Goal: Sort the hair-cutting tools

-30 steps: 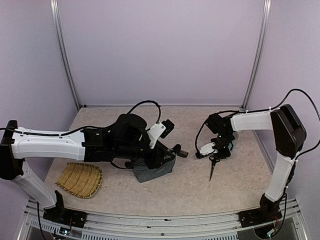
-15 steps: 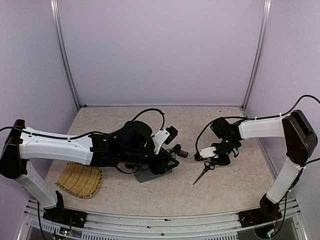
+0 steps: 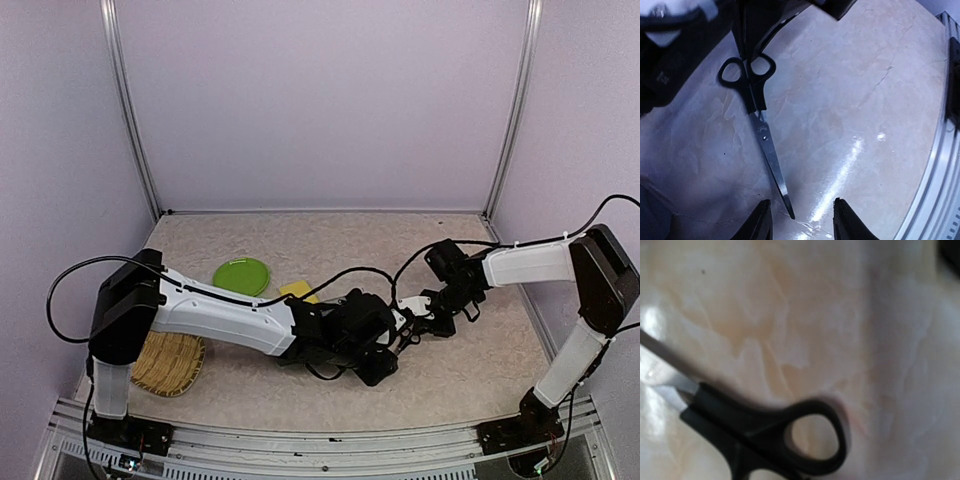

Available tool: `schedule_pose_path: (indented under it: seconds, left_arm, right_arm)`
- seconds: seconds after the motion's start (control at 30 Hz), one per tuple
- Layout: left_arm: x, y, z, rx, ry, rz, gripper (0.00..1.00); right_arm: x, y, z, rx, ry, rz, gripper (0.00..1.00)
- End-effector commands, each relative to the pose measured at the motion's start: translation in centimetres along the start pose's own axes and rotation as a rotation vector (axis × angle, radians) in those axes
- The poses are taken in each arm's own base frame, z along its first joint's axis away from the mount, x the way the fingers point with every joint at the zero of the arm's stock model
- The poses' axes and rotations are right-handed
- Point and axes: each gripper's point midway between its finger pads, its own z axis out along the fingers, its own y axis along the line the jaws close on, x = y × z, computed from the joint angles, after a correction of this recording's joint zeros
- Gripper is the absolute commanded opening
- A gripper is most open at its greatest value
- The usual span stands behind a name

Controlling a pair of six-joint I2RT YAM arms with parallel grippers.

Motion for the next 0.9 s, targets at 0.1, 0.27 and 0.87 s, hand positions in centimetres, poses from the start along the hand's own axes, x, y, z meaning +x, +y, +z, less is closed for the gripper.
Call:
schedule_pose_path:
  seconds: [0.1, 0.27, 0.87]
  left_arm:
    - [2.1, 2.0, 2.4, -0.108, 0.055, -0.055, 0.42]
    - [2.8, 1.7, 3.8, -0.086, 0.081, -0.056, 0.39]
    - [5.0, 3.0, 4.8, -0.157, 0.176, -0.102, 0.00]
  right_arm:
    - [3.4, 6.2, 2.4, -0.216, 0.111, 0.064, 0.00]
    - [3.3, 6.1, 2.4, -0.214, 0.107, 0.071, 0.00]
    - [1.9, 5.3, 1.6, -0.196, 0.061, 0.109, 0.00]
